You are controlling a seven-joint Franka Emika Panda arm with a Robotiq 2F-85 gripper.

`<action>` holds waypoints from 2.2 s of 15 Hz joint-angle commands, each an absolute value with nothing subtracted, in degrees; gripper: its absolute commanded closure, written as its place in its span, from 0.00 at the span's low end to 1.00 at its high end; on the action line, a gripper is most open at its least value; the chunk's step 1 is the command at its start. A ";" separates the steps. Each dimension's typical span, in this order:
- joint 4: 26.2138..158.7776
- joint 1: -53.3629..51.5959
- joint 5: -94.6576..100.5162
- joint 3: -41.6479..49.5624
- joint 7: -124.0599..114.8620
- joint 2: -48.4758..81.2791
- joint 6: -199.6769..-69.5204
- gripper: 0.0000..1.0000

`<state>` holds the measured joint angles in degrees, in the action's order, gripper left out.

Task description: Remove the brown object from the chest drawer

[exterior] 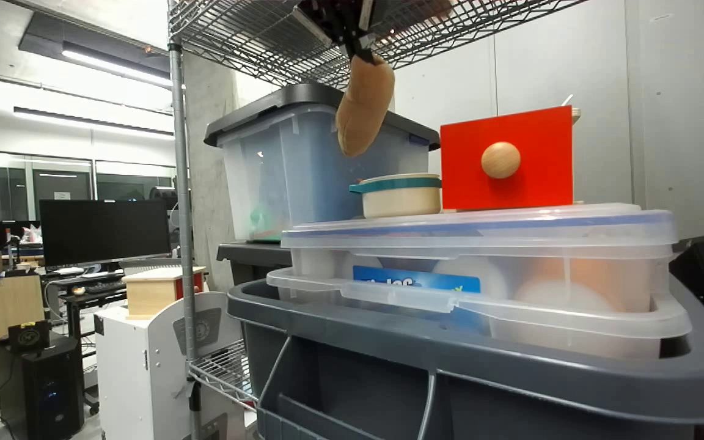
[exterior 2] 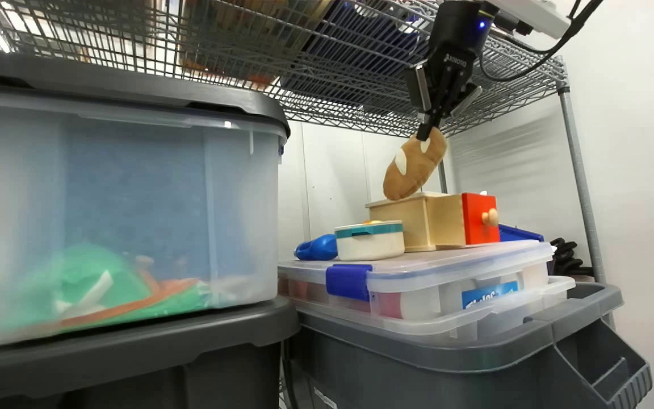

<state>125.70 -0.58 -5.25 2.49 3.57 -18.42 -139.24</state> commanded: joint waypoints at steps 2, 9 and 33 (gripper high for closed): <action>130.15 -1.16 -5.99 1.63 3.03 -20.44 -138.64 0.98; 134.36 -0.49 -5.43 1.93 3.18 -20.69 -138.56 0.98; 126.36 1.91 -6.07 4.09 3.61 -8.24 -140.36 0.66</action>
<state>127.84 2.06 -5.24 4.20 2.50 -8.77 -140.62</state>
